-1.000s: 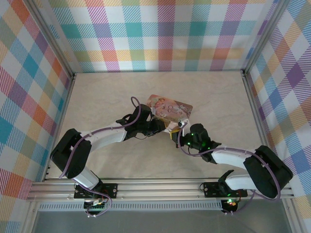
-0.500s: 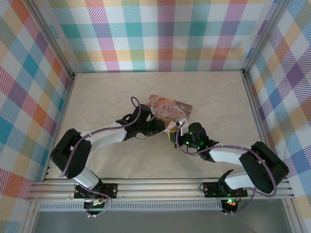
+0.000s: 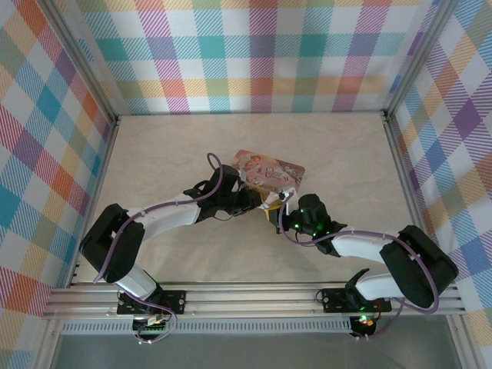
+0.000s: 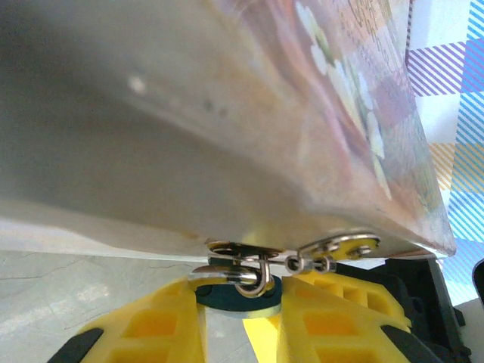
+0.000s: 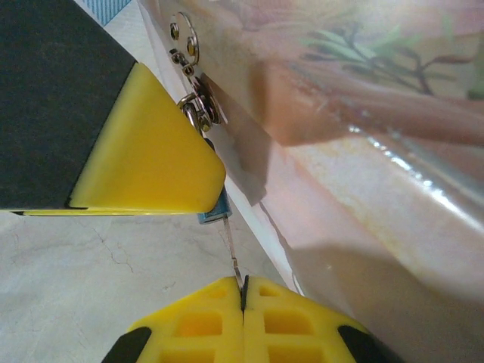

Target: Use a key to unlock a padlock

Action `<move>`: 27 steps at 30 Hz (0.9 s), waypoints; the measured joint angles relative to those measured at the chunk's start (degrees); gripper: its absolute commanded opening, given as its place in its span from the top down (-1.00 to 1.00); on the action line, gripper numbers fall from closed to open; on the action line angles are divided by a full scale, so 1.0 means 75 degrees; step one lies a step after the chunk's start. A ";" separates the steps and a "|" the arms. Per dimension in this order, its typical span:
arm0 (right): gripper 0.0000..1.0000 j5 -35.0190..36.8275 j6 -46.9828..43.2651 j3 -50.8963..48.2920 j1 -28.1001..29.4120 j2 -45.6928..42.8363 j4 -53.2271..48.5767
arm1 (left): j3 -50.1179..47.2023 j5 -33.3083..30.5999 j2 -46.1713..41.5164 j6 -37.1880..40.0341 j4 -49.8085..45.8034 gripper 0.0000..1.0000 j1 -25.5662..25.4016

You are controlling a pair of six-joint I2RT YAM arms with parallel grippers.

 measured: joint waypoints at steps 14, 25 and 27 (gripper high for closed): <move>1.00 -0.0003 0.0000 0.0000 0.0000 0.0020 -0.0003 | 0.0000 0.0003 0.0000 0.0000 -0.0012 0.53 0.0000; 1.00 -0.0032 -0.0003 0.0017 0.0000 0.0140 0.0131 | 0.0000 -0.0012 0.0000 0.0003 -0.0012 0.53 0.0003; 1.00 -0.0032 -0.0003 0.0029 0.0000 0.0143 0.0128 | 0.0000 -0.0029 0.0000 0.0006 -0.0009 0.53 0.0003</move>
